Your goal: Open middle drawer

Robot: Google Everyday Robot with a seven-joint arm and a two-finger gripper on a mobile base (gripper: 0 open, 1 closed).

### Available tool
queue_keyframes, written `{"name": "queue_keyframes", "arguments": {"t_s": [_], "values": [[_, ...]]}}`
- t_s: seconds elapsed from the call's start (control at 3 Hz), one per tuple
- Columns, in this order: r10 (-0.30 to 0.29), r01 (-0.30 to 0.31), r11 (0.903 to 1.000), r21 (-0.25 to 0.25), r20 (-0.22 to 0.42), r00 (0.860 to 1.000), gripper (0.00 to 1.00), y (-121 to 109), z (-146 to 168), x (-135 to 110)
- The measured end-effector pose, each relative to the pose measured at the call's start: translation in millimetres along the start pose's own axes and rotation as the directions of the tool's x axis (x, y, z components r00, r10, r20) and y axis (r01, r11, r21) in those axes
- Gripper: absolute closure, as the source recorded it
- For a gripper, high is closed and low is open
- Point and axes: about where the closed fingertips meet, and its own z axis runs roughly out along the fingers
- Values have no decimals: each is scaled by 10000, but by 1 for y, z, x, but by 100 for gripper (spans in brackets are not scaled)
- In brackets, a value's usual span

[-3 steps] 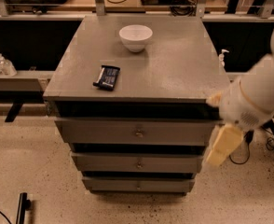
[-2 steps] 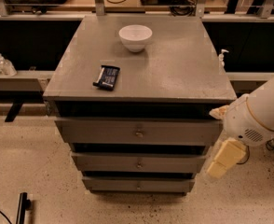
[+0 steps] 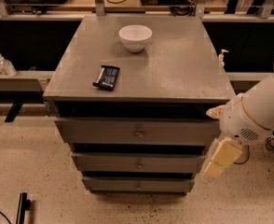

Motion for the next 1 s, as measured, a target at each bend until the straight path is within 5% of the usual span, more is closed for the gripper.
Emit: {"name": "queue_keyframes", "arguments": {"t_s": [0.33,0.67,1.0], "values": [[-272,276,9996,-84,505,9984,0,3,24,13],[61,49,9989,-475,2285,9735,0,8,82,46],[-71,342,9953,-911,2825,9593,0,12,112,70]]}}
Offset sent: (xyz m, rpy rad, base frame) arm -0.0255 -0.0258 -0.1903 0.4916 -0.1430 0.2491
